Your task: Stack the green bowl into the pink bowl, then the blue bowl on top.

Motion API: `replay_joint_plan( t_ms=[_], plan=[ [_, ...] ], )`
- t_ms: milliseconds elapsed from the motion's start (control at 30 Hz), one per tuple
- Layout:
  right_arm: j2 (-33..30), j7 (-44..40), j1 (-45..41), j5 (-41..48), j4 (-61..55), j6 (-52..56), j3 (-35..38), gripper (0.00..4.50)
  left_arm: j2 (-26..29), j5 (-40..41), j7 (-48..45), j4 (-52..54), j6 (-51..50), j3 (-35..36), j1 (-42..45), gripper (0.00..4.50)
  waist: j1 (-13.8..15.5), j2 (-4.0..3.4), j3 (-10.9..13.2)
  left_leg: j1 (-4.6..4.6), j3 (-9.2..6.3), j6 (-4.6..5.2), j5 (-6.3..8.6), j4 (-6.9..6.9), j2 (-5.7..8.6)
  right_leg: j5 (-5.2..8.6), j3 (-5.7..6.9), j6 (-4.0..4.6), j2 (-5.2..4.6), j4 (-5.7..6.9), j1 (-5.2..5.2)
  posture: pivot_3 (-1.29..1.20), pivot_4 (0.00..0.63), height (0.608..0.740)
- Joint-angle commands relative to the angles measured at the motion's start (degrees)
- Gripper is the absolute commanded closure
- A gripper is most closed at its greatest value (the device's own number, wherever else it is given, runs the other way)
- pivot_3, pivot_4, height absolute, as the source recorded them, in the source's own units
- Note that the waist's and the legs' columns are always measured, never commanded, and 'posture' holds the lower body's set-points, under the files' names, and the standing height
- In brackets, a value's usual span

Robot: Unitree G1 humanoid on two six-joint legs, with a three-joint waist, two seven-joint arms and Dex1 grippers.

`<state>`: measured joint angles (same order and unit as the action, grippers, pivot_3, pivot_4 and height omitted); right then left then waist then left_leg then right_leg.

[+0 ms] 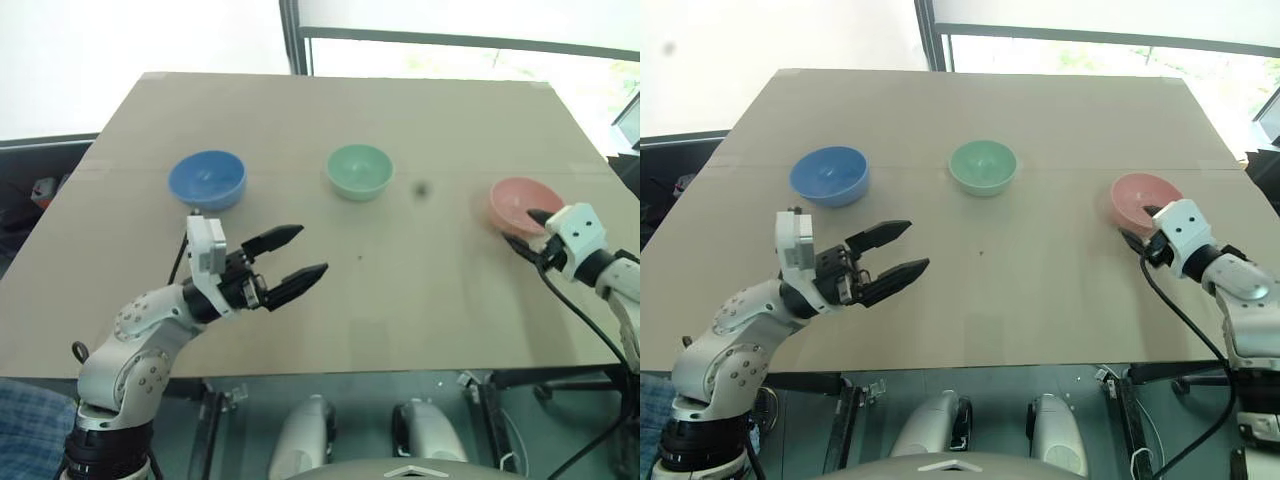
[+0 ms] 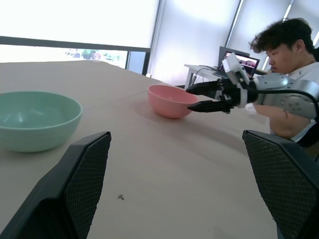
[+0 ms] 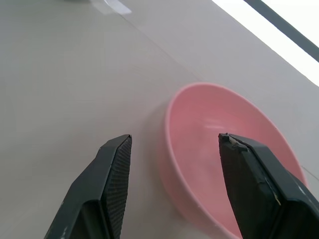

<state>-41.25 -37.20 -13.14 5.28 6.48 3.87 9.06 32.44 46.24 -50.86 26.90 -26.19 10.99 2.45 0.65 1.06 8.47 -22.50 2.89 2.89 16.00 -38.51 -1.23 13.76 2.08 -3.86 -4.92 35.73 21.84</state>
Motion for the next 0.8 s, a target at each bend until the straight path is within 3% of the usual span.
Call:
replay_joint_plan(
  t_ms=[33,333,433,567,600,800],
  plan=[
    [-1.2,1.1,-3.2,-3.4,3.2,-0.7,-1.7,1.61,0.5,1.2,-0.2,1.9,0.0,-0.1,1.7,0.0,0.1,0.0,0.0,0.0,0.0,0.0,0.0,0.0,0.0,0.0,0.0,0.0,0.0,-0.01,0.0,0.0,0.15,0.74],
    [-3.1,-7.8,-12.5,-8.9,11.9,3.4,-11.8,1.61,1.3,-1.6,-2.0,0.3,1.5,-2.0,3.0,0.0,0.0,-0.02,0.0,-0.01,0.0,0.0,0.0,0.0,0.0,0.0,0.0,0.0,0.01,-0.05,0.0,0.0,0.15,0.74],
    [-3.5,-9.8,-14.5,-9.6,13.5,3.4,-13.3,2.31,1.2,-1.7,-1.8,0.2,1.7,-1.7,3.0,0.0,0.0,-0.02,0.0,-0.03,0.0,0.01,0.0,0.0,0.01,0.0,0.01,0.0,0.0,-0.08,0.0,0.0,0.15,0.74],
    [-3.8,-10.8,-16.5,-10.2,15.6,1.8,-13.7,4.24,0.9,-2.2,-1.3,1.1,2.2,-1.2,1.3,0.0,0.1,-0.02,0.0,-0.05,-0.01,0.0,0.0,0.0,0.0,0.0,0.02,0.0,0.0,-0.11,0.0,0.0,0.15,0.74],
    [-3.8,-11.1,-16.7,-10.2,15.9,1.3,-13.7,4.42,0.8,-2.4,-0.9,1.8,2.4,-1.3,0.7,0.0,0.0,-0.02,0.0,-0.05,-0.01,0.0,0.0,0.0,0.0,0.0,0.02,-0.01,0.0,-0.11,0.0,0.0,0.15,0.74],
    [-3.8,-12.1,-17.2,-10.0,15.9,0.3,-13.6,4.42,1.0,-2.4,-0.4,2.6,3.1,-0.9,-1.3,0.0,0.1,-0.03,0.0,-0.04,-0.01,0.0,0.0,-0.01,-0.02,0.0,0.02,-0.01,0.0,-0.1,-0.01,0.0,0.15,0.74]
  ],
)
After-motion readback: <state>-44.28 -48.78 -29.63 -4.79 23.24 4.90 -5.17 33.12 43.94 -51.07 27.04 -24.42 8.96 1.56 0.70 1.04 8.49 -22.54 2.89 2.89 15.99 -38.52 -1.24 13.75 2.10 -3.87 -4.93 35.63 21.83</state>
